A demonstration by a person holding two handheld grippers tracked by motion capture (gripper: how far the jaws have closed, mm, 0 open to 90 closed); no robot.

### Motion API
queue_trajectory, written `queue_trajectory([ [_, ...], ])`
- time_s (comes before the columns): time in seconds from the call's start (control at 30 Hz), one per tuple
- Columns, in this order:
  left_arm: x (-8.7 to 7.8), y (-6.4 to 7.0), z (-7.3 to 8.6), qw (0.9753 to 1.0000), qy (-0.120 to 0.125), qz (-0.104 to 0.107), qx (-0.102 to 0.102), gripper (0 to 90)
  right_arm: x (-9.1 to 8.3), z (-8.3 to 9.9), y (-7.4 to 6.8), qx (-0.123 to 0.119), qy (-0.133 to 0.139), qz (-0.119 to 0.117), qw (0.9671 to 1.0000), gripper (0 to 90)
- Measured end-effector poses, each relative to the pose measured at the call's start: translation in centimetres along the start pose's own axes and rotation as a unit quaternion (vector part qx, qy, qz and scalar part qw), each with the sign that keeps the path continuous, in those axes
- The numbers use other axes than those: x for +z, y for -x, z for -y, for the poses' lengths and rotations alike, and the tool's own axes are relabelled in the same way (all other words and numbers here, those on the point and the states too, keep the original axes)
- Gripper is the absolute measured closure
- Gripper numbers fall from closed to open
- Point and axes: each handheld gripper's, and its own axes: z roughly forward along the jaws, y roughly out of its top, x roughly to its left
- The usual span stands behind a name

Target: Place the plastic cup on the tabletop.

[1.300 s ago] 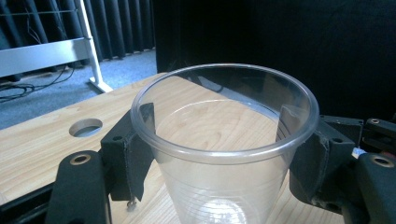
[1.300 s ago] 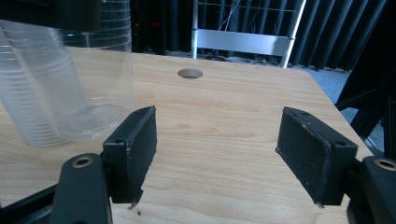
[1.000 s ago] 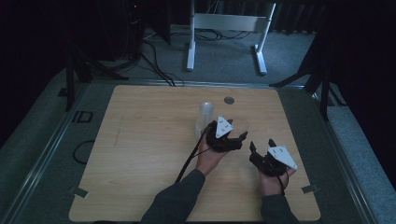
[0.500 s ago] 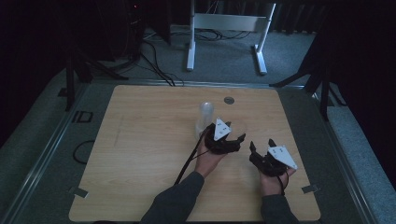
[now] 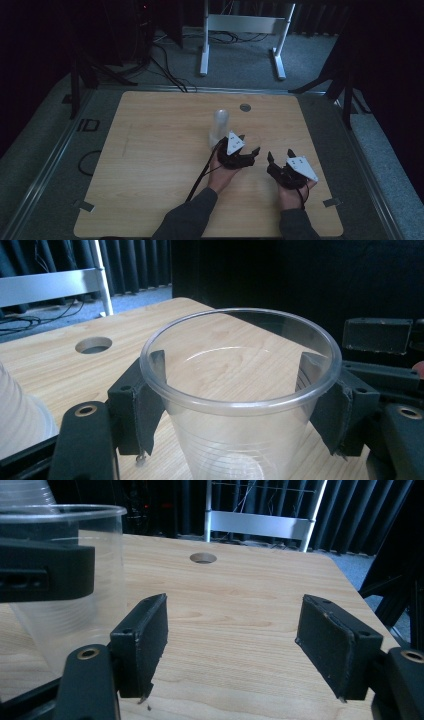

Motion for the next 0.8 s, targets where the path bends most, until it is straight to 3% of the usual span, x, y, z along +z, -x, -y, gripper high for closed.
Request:
queue_trajectory([
  [0.8, 0.2, 0.1, 1.7, 0.9999, -0.009, 0.001, -0.005, 29.2, 0.0, 0.1, 0.1, 0.001, -0.002, 0.001, 1.0, 28.4],
])
